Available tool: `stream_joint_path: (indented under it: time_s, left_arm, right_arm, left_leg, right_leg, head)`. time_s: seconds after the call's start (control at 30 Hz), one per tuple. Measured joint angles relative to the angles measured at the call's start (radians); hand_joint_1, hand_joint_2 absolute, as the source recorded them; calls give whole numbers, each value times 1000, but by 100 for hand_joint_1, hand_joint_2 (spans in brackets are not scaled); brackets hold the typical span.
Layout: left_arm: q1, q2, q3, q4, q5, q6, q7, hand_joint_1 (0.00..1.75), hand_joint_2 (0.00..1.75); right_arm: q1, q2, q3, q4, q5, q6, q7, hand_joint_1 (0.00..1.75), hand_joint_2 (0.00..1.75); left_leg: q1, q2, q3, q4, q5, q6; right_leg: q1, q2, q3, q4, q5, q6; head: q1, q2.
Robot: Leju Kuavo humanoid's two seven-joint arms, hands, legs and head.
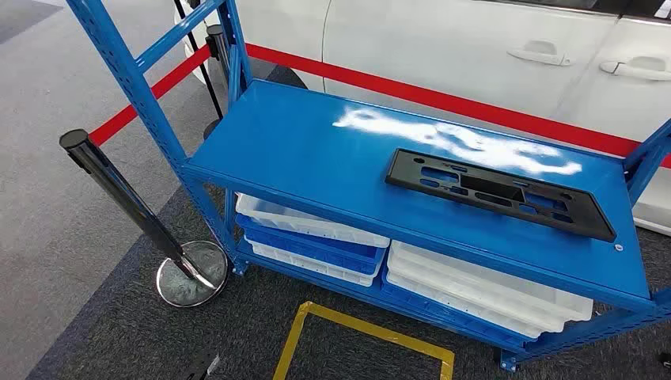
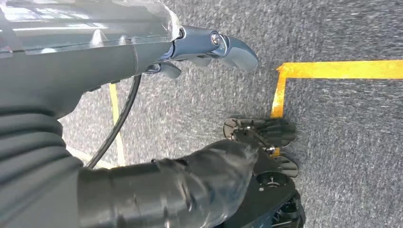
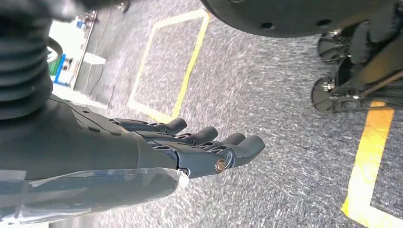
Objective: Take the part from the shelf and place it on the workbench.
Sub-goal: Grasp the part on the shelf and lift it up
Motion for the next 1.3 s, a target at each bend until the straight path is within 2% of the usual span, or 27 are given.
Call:
stream_joint_path:
  time_s: [0.33, 0.37, 0.47, 0.5, 0.9, 1.3]
  left_arm:
    - [118, -53, 66, -192, 2, -102, 113, 0, 175]
    - [130, -59, 76, -214, 3, -115, 125, 0, 175]
    - [162, -77, 112, -280, 0, -159, 161, 0, 44]
    - [171, -83, 127, -300, -4, -176, 171, 0, 0]
    - [225, -144, 323, -462, -124, -371, 229, 0, 0]
    - [276, -200, 494, -590, -231, -532, 278, 0, 0]
  right_arm:
    - [-26, 0, -144, 28, 12, 32, -22, 0, 175]
    - [-29, -1, -160, 31, 14, 36, -27, 0, 131]
    - [-37, -6, -210, 41, 21, 54, -51, 0, 0]
    - [-40, -10, -227, 44, 25, 62, -62, 0, 0]
    - [-103, -112, -383, -9, 59, 201, -214, 0, 0]
    - [-121, -237, -482, -284, 27, 356, -322, 0, 0]
  left_leg:
    - [0, 0, 0, 0, 0, 0]
    - [0, 0, 0, 0, 0, 0]
    - [0, 0, 0, 0, 0, 0]
    - [0, 0, 0, 0, 0, 0]
    - [0, -1, 0, 0, 0, 0]
    - [0, -1, 0, 1, -1, 1]
  right_leg:
    - [0, 0, 0, 0, -1, 1]
    - [0, 0, 0, 0, -1, 1]
    - [0, 0, 0, 0, 0, 1]
    - [0, 0, 0, 0, 0, 1]
    - [0, -1, 1, 0, 0, 1]
    - [0, -1, 1, 0, 0, 1]
  head:
    - [0, 0]
    - [0, 0]
    - [0, 0]
    - [0, 0]
    - [0, 0]
    - [0, 0]
